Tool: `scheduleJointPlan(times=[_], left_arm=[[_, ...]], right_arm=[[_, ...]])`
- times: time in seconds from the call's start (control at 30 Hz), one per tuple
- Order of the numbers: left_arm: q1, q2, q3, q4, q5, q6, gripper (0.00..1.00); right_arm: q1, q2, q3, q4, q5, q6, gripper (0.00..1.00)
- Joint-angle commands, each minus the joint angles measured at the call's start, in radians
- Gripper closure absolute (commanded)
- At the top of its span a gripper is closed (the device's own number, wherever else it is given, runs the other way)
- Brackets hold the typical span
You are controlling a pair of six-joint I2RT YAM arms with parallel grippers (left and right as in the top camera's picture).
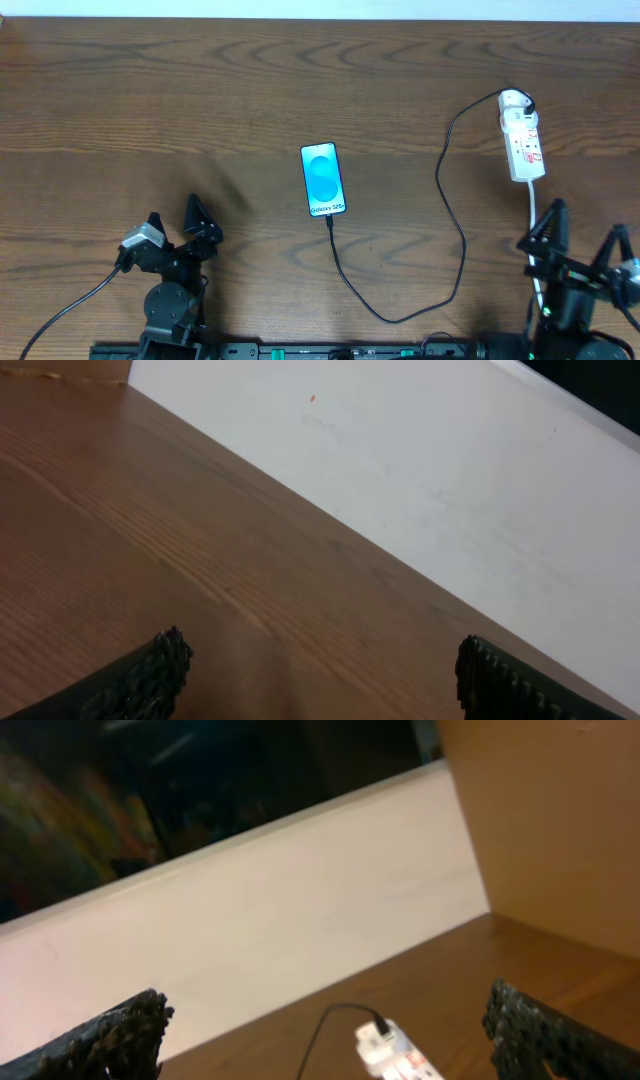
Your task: Plug charger to phone and switch on socket
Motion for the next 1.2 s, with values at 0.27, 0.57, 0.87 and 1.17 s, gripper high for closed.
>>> scheduleJointPlan(times=[0.27,0.57,0.87,1.17], left_arm=[[0.005,-0.002,-0.017,-0.04,0.0,0.002,0.13],[0.005,-0.002,-0.017,-0.04,0.0,0.002,0.13],[0.005,-0.002,-0.017,-0.04,0.0,0.002,0.13],[0.005,-0.002,-0.017,-0.04,0.0,0.002,0.13]], right_arm=[[0.0,-0.005,-0.243,0.225,-0.071,0.021,0.01],[0.0,-0.006,-0.363,0.373,-0.107,0.021,0.01],[0.0,-0.006,-0.447,0.467,-0.114,0.021,0.01],[0.0,-0.006,-0.445,0.461,-0.114,0.021,0.01]])
